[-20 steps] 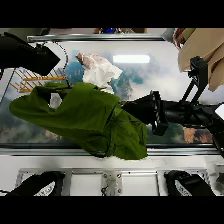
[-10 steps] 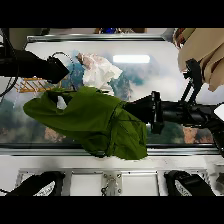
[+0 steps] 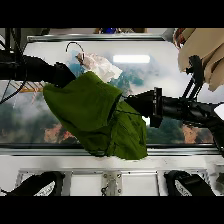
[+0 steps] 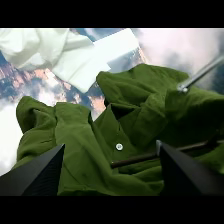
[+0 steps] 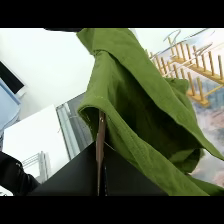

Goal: Fold the clothes and pants, and hang the long-sleeved shirts on hangers.

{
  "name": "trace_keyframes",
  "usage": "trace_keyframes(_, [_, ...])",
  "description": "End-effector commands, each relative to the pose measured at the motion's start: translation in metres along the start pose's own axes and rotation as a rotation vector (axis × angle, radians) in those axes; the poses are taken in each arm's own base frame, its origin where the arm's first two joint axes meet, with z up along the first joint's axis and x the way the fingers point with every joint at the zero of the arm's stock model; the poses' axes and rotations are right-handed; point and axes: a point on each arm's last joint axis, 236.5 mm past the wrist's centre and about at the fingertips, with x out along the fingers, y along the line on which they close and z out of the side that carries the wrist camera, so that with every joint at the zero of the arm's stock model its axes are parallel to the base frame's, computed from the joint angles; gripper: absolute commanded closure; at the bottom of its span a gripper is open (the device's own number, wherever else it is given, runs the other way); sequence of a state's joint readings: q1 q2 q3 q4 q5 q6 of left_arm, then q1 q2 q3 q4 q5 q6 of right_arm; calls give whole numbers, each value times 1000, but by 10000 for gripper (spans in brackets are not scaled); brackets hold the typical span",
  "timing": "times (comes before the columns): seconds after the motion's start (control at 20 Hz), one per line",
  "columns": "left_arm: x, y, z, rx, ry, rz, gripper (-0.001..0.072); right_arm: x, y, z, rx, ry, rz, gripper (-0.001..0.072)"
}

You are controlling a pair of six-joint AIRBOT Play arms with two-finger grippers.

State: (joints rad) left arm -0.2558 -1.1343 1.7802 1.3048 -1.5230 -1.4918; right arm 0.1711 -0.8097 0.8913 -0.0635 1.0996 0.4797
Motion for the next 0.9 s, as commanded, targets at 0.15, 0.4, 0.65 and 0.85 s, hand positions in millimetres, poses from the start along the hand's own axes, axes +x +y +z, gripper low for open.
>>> trace_keyframes(0.15, [6,21,-3,-31,22,79,93,0,6,-2,-2,9,24,704])
trace_keyframes(0.4, [-8,17,-7,-46,11,82,403,0,2,-9,-18,38,8,704])
trace_keyframes(0.65, [-35,10,-1,-33,-70,84,696,0,0,-7,-17,33,0,704])
trace_keyframes(0.85, [-71,1,11,-56,-201,85,697,-1,-14,6,-7,-22,-59,704])
